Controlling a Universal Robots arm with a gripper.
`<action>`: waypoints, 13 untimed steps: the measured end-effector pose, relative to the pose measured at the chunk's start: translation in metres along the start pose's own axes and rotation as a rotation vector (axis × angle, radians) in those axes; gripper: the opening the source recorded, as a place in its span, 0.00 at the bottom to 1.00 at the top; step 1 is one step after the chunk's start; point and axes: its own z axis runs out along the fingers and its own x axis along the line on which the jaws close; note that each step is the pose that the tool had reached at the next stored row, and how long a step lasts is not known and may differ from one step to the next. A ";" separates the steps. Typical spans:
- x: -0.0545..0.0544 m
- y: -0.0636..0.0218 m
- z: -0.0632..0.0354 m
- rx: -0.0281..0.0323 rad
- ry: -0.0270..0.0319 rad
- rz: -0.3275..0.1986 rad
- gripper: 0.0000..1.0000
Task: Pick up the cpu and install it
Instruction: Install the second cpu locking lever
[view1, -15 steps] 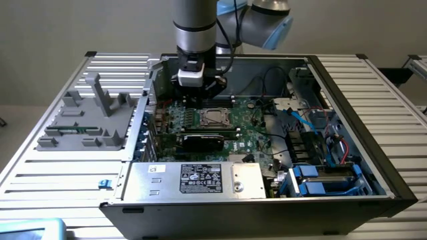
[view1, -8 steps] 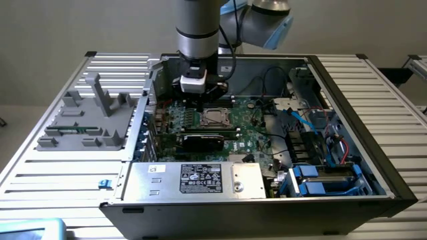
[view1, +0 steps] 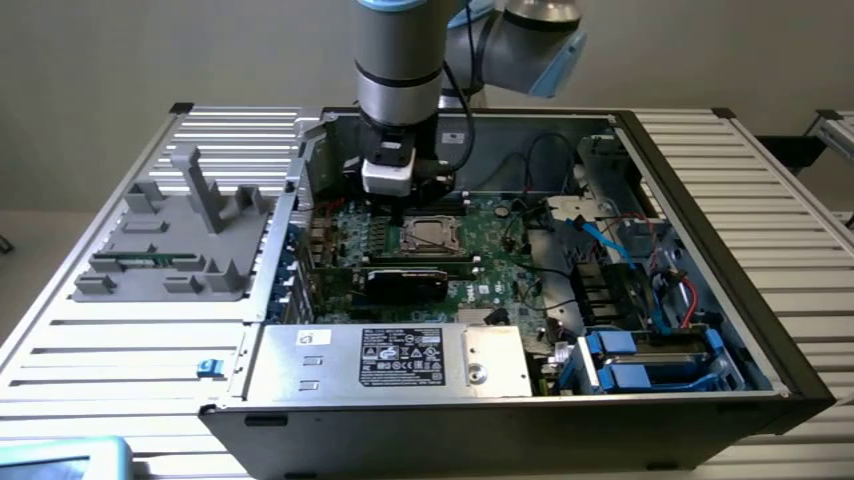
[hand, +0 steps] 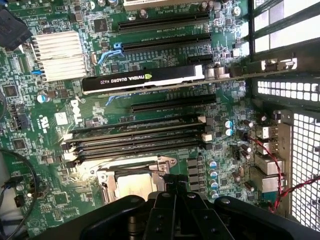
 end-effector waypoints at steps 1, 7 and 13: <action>0.001 0.0008 0.0003 0.0045 -0.0006 0.000 0.11; 0.006 0.0065 0.0035 0.0135 -0.0018 0.002 0.11; 0.008 0.0098 0.0117 0.0268 -0.0053 0.006 0.11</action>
